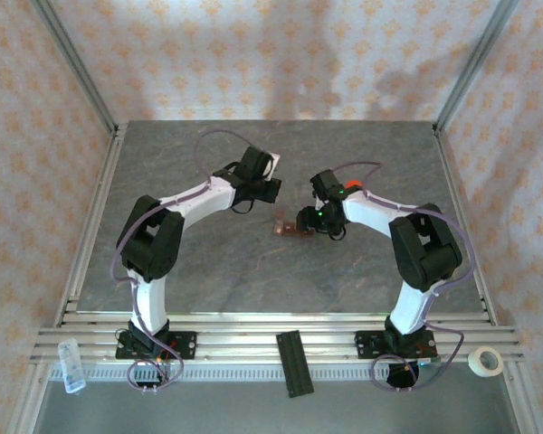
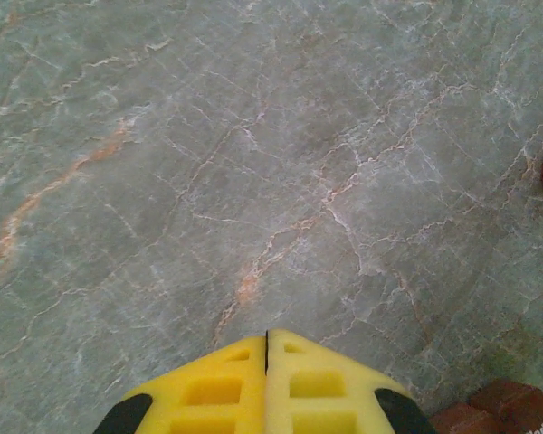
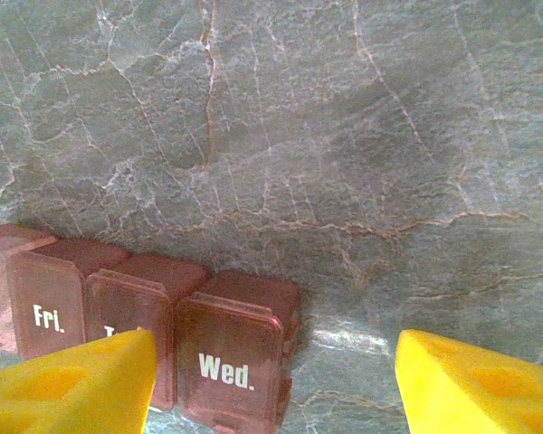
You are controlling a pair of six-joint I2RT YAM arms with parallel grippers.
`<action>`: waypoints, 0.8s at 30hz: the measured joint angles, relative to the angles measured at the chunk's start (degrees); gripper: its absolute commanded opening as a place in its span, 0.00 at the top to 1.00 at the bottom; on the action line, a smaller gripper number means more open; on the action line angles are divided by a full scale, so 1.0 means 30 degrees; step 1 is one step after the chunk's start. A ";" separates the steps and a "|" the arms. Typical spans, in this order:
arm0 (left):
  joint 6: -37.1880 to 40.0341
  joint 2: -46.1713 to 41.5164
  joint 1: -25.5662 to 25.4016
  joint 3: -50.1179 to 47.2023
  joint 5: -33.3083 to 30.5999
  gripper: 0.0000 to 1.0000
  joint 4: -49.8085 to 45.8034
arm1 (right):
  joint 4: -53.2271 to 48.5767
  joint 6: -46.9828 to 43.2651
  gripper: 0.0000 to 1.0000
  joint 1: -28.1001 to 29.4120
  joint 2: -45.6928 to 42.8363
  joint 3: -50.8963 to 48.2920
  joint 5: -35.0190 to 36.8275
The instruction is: Sort the pills into containers
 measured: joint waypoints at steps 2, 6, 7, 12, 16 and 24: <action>0.0000 0.0437 -0.0036 0.0357 0.0204 1.00 -0.0248 | 0.0015 0.0073 0.31 0.0000 0.0029 0.0000 0.0000; 0.0000 0.1144 -0.0226 0.0969 0.0379 1.00 -0.1020 | 0.0131 0.0146 0.31 0.0000 0.0058 0.0000 0.0007; 0.0000 0.1253 -0.0277 0.1071 0.0423 1.00 -0.1137 | 0.0146 0.0189 0.31 0.0000 0.0073 0.0000 0.0000; 0.0015 0.1843 -0.0539 0.1778 0.0561 1.00 -0.2193 | 0.0284 0.0255 0.32 0.0000 0.0117 0.0000 0.0000; 0.0066 0.2069 -0.0561 0.2200 0.0634 1.00 -0.3075 | 0.0437 0.0379 0.32 0.0000 0.0153 -0.0036 -0.0007; 0.0080 0.2193 -0.0554 0.2623 0.0911 1.00 -0.4189 | 0.0699 0.0597 0.32 0.0007 0.0189 -0.0080 -0.0007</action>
